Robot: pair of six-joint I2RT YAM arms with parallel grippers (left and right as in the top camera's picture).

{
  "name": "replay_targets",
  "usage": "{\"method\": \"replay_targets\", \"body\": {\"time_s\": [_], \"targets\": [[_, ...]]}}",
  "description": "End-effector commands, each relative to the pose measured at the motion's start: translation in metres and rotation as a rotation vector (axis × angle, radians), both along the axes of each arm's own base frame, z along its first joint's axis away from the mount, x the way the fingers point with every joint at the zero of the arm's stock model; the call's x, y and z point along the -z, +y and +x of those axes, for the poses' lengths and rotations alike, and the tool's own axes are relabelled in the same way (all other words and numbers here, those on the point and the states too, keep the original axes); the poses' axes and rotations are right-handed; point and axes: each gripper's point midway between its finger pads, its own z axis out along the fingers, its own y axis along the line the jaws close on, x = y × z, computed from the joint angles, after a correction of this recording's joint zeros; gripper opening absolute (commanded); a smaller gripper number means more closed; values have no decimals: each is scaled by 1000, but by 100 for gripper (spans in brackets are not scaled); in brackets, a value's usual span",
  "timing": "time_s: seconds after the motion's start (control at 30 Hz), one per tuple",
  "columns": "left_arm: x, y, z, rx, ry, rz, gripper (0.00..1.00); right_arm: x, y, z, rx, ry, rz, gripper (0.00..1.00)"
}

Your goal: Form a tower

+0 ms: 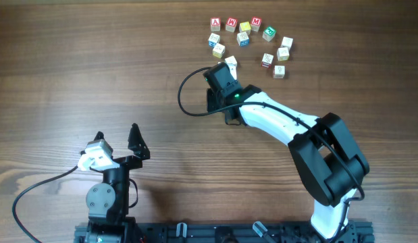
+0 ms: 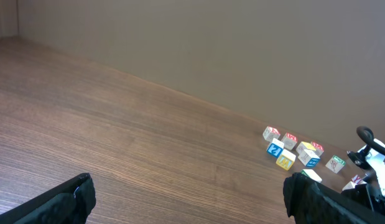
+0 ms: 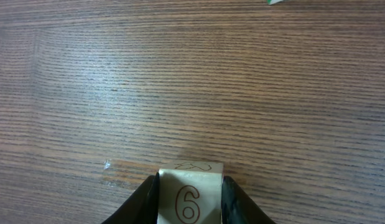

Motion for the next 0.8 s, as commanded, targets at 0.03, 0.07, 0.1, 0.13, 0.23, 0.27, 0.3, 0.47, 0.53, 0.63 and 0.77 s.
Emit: {"method": "replay_targets", "body": {"time_s": [0.03,0.07,0.1,0.13,0.23,0.27,0.3,0.47,0.53,0.63,0.77], "targets": [[1,2,0,-10,0,20,100,12,-1,-3,-5,26,-12,26],[1,2,0,-10,0,20,100,11,-3,-2,3,17,-22,26],[1,2,0,-10,-1,19,100,10,-6,0,12,5,-34,26],[1,2,0,-10,0,20,100,10,-9,3,22,-6,-47,26],[1,2,0,-10,-1,19,100,9,-19,9,73,-9,-44,26],[1,2,0,-10,0,20,100,9,-24,12,92,-14,-48,26],[1,2,0,-10,0,20,100,8,-30,16,106,-21,-52,27],[1,2,0,-10,0,20,100,7,-21,17,77,-9,-2,27],[1,2,0,-10,0,20,100,7,-21,17,76,-7,-2,41],[1,2,0,-10,-1,19,100,7,-22,17,78,-9,-2,68],[1,2,0,-10,0,20,100,2,-21,22,81,-27,-1,100]]}}
